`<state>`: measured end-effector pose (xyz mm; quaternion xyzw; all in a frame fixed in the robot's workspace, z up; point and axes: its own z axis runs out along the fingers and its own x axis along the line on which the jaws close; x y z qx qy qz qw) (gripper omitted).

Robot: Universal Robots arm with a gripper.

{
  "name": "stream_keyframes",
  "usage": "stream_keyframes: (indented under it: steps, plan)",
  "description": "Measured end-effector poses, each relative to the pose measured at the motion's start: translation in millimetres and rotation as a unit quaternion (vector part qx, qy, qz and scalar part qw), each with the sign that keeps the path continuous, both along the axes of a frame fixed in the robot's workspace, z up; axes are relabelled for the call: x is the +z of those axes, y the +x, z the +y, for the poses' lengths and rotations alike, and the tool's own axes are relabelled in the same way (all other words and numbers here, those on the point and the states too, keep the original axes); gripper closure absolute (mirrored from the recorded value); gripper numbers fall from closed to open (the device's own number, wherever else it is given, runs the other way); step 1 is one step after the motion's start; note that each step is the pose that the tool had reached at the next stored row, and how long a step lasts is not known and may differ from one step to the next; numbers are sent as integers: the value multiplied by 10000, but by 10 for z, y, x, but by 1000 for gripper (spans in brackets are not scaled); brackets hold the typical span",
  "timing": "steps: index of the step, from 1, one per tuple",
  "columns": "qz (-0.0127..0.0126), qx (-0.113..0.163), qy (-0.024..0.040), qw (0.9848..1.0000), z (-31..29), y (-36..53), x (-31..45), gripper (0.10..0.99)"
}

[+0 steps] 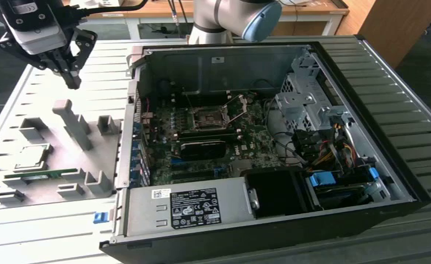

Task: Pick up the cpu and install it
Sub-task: 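Reach for the cpu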

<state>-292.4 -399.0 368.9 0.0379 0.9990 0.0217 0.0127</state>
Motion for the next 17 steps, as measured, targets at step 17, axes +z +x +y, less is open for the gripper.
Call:
stream_keyframes:
  steps: [17]
  plan:
    - [0, 0, 0, 10000, 0, -133, -20, 980]
